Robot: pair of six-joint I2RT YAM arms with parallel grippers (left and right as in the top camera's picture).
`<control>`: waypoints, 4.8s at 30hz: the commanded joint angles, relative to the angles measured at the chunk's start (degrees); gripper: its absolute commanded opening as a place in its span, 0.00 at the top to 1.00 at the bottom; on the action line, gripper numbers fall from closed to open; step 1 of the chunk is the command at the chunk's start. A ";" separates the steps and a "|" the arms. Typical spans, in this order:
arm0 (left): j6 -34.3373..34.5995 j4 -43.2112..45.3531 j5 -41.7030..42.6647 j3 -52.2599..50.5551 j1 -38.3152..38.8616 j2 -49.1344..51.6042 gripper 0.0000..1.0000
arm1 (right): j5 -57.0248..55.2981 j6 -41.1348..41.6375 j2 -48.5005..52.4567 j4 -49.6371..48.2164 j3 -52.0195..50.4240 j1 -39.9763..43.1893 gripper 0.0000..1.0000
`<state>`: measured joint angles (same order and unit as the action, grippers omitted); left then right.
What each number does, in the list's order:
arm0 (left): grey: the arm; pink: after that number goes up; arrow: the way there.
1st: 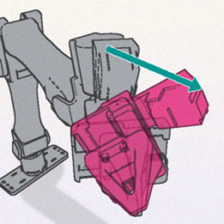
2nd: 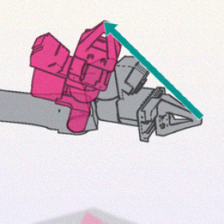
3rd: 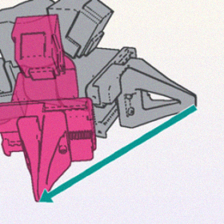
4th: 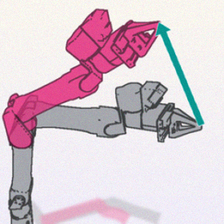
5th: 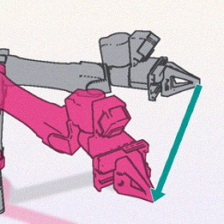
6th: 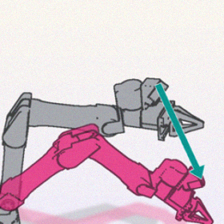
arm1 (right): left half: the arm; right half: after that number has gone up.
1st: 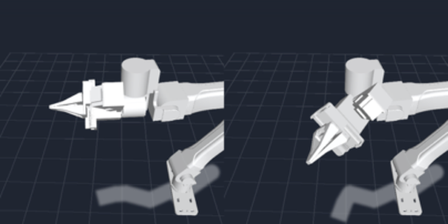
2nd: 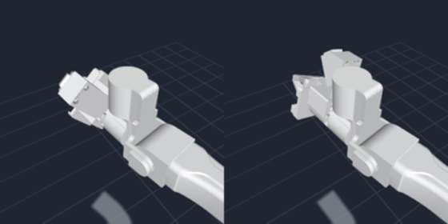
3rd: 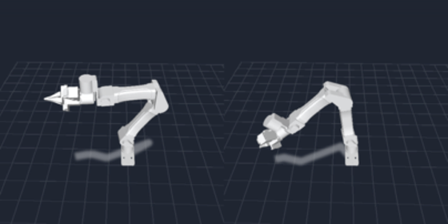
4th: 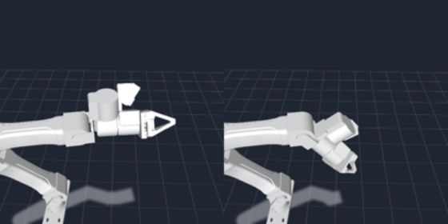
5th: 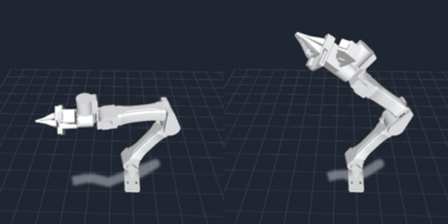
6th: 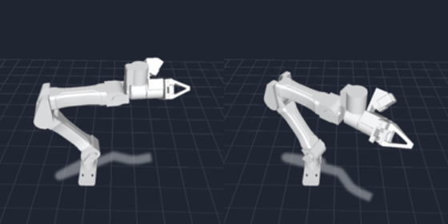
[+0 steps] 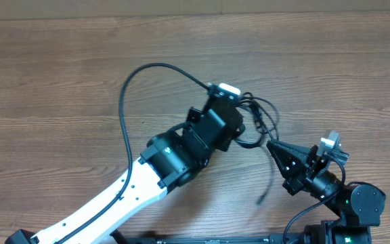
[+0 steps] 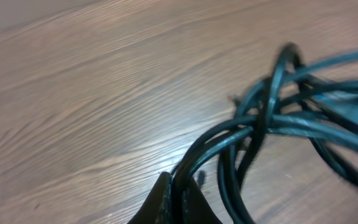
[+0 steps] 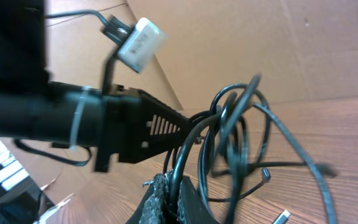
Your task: Untangle cables
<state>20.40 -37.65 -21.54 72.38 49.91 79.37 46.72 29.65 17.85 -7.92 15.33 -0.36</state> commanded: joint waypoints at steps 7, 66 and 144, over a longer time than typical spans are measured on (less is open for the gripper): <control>10.08 -2.45 -6.95 1.07 -6.36 -0.31 0.96 | 3.54 0.57 -0.44 -2.08 1.22 0.11 0.96; -32.22 4.94 33.62 1.11 -6.75 -0.74 0.96 | -21.20 6.40 -0.44 14.73 1.22 0.11 0.00; -27.45 8.33 36.70 1.11 -6.69 -0.74 0.96 | -25.64 6.60 -0.44 18.08 1.22 0.11 0.18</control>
<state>-9.21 -29.54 13.10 72.38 43.35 79.37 21.45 36.07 17.82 11.16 15.35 -0.36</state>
